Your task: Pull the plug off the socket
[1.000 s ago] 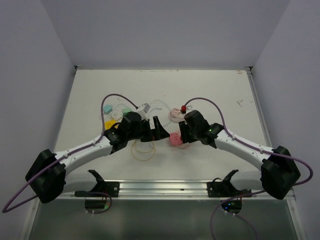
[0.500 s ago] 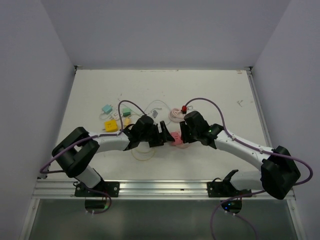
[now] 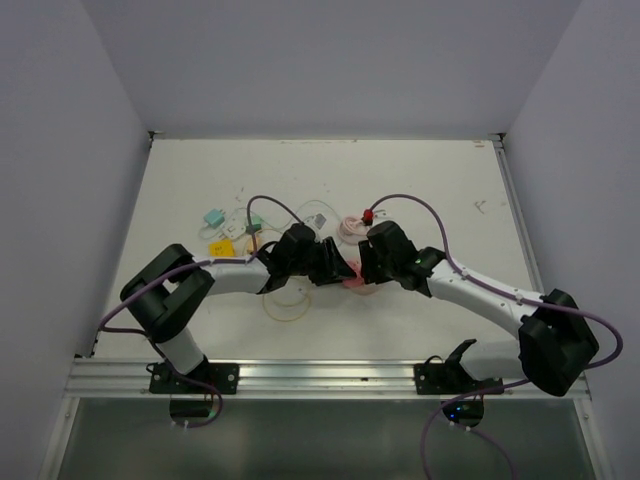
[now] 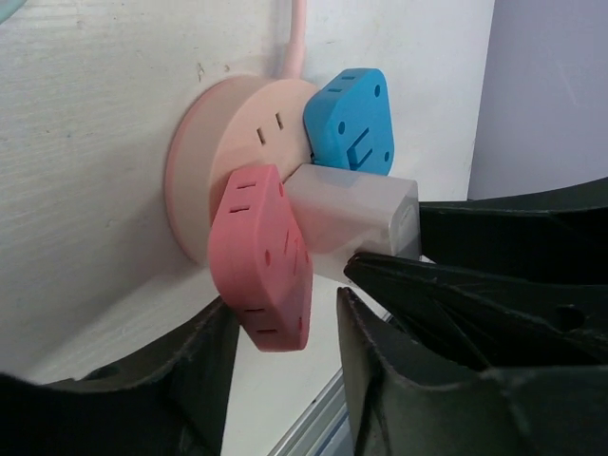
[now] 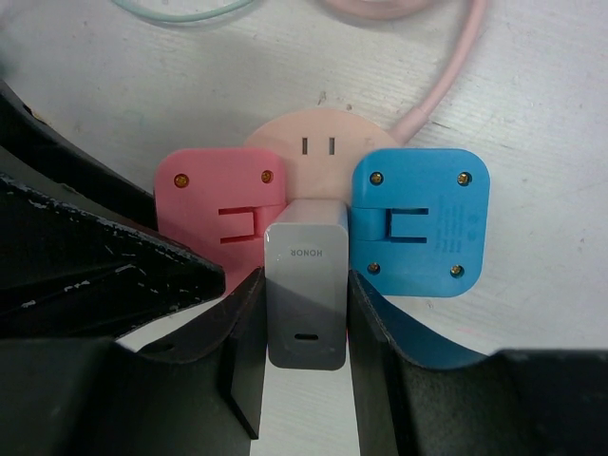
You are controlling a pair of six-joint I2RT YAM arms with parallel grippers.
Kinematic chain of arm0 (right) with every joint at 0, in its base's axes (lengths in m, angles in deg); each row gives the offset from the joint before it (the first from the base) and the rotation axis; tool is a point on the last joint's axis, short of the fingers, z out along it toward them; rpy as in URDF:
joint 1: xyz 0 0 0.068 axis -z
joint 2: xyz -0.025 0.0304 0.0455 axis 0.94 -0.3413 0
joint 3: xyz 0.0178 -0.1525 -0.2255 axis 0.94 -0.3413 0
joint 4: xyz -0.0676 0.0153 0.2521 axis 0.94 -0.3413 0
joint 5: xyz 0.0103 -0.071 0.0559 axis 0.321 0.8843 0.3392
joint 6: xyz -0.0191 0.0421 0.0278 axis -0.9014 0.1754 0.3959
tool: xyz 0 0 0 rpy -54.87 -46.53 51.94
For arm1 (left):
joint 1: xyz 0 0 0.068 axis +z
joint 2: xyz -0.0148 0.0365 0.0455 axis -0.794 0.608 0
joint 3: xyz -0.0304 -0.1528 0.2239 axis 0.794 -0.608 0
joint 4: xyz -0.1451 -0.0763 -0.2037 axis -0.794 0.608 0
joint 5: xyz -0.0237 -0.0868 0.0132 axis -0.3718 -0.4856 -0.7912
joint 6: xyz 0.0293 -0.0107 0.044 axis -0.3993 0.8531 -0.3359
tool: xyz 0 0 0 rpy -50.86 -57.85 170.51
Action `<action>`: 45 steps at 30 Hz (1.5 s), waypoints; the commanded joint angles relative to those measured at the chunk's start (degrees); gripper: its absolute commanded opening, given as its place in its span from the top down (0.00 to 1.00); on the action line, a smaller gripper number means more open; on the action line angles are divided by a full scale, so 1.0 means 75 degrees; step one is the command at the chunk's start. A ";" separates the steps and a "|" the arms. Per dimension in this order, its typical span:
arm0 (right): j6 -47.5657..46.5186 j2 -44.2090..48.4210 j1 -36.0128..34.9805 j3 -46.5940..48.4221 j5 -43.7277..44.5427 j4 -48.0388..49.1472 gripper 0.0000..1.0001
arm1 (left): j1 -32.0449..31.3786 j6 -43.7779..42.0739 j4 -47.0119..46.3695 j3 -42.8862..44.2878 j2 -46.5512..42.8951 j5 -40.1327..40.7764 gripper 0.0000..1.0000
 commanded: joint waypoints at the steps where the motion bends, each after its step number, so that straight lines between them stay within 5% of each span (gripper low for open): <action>1: 0.0223 -0.0294 -0.0051 -0.0134 0.0014 0.0081 0.89 | -0.0054 0.0060 -0.0380 0.0319 0.0192 -0.0125 0.55; 5: 0.0270 -0.0341 -0.0075 -0.0017 0.0026 -0.0001 1.00 | -0.0077 0.0061 -0.0310 0.0319 0.0333 -0.0137 0.71; 12: 0.0352 -0.0341 -0.0086 0.0182 -0.0021 -0.0048 1.00 | -0.0089 -0.0022 0.0217 0.0132 0.0743 0.0062 1.00; 41: 0.0516 0.0479 -0.0086 0.1073 -0.0115 -0.0048 1.00 | 0.0040 0.0775 0.0523 -0.0454 0.1587 -0.0230 1.00; 45: 0.0434 0.0316 -0.0086 0.1026 -0.0255 -0.0119 1.00 | 0.0099 0.0740 0.0346 -0.0630 0.1260 -0.0149 0.74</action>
